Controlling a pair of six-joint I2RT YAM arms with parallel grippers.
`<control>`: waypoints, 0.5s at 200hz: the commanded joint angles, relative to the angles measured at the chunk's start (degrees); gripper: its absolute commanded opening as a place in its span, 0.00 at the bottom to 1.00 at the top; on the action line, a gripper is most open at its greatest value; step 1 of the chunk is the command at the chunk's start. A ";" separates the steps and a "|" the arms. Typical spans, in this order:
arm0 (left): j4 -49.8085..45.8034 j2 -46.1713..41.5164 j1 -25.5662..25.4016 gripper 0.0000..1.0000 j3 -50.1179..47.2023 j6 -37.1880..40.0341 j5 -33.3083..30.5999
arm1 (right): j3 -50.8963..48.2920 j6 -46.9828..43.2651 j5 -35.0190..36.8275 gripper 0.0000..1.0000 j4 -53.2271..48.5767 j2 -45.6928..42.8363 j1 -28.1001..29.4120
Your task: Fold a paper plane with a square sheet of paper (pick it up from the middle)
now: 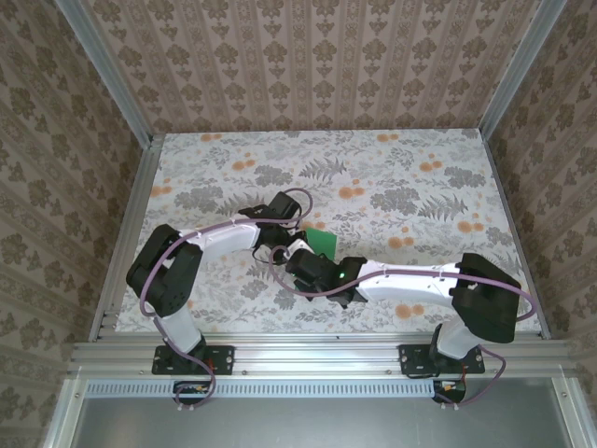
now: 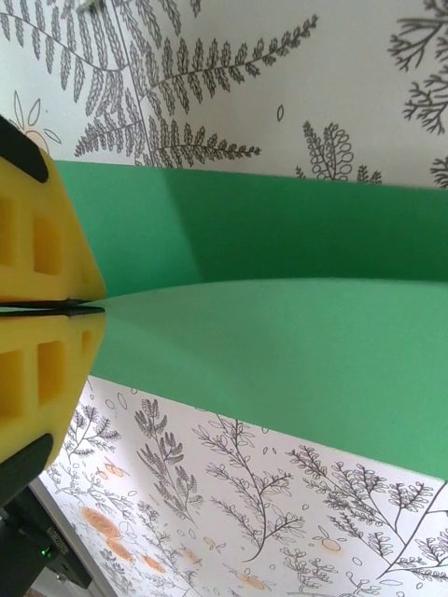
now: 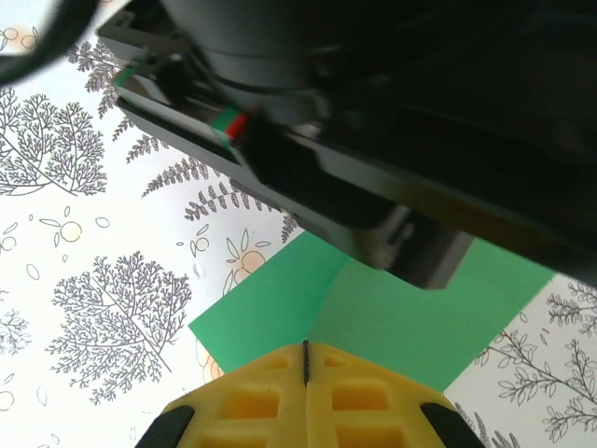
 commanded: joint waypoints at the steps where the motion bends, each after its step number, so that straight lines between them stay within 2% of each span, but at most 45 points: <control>1: -1.74 -2.45 -0.09 0.16 1.72 0.53 -1.52 | -2.49 1.97 -4.58 0.00 2.67 -3.20 -1.26; 23: -1.71 -2.65 -0.02 0.18 1.46 0.55 -1.64 | -4.55 2.93 -7.34 0.00 4.97 -4.55 -2.42; 55: -1.92 -3.11 0.05 0.34 1.29 0.04 -2.66 | -6.59 3.95 -11.24 0.00 7.40 -6.07 -4.26; 74: -1.63 -3.73 0.21 0.36 1.15 -0.14 -3.07 | -7.79 4.60 -13.55 0.00 8.78 -6.93 -5.43; 100: -2.39 -5.36 0.41 0.42 0.85 -0.52 -5.33 | -10.01 6.64 -17.90 0.00 11.91 -8.48 -7.63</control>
